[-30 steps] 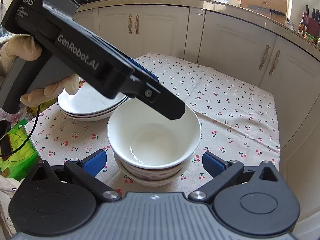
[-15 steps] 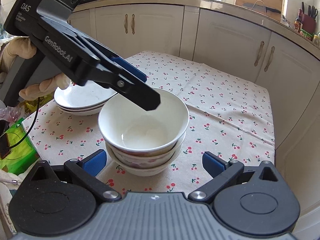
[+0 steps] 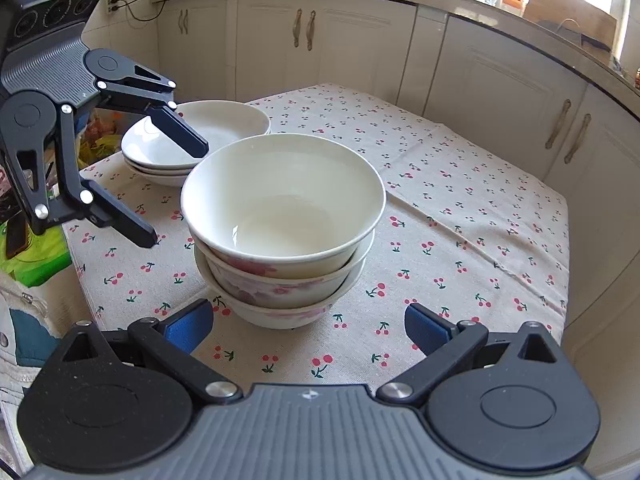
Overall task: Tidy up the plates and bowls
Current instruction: 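Grip the bowl stack from opposite rims with both grippers, then lift the bowl stack with both grippers and lower it onto the plate stack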
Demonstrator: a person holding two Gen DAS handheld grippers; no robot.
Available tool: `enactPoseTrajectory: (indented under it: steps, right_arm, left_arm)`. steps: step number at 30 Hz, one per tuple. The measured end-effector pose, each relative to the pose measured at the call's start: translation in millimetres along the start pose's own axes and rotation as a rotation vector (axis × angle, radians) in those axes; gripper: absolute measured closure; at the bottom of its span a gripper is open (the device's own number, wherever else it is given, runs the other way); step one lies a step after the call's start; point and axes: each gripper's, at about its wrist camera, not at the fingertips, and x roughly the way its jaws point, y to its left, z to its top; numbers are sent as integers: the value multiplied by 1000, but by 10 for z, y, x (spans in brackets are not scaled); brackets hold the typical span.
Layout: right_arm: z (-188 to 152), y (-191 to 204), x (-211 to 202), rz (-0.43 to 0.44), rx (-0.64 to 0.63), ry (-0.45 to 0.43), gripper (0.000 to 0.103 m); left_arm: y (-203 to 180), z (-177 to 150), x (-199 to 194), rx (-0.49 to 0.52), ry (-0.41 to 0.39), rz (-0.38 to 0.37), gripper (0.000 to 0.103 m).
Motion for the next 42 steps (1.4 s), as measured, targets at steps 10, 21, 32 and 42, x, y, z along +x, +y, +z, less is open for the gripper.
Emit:
enactPoseTrajectory:
  steps: [10, 21, 32, 42]
  right_arm:
    - [82, -66, 280, 95, -136, 36, 0]
    - [199, -164, 397, 206, -209, 76, 1]
    - [271, -203, 427, 264, -198, 94, 7]
    - [275, -179, 374, 268, -185, 113, 11]
  left_arm:
    - [-77, 104, 404, 127, 39, -55, 16]
    - [40, 201, 486, 185, 51, -181, 23]
    - [154, 265, 546, 174, 81, -268, 23]
    - [203, 269, 574, 171, 77, -288, 23]
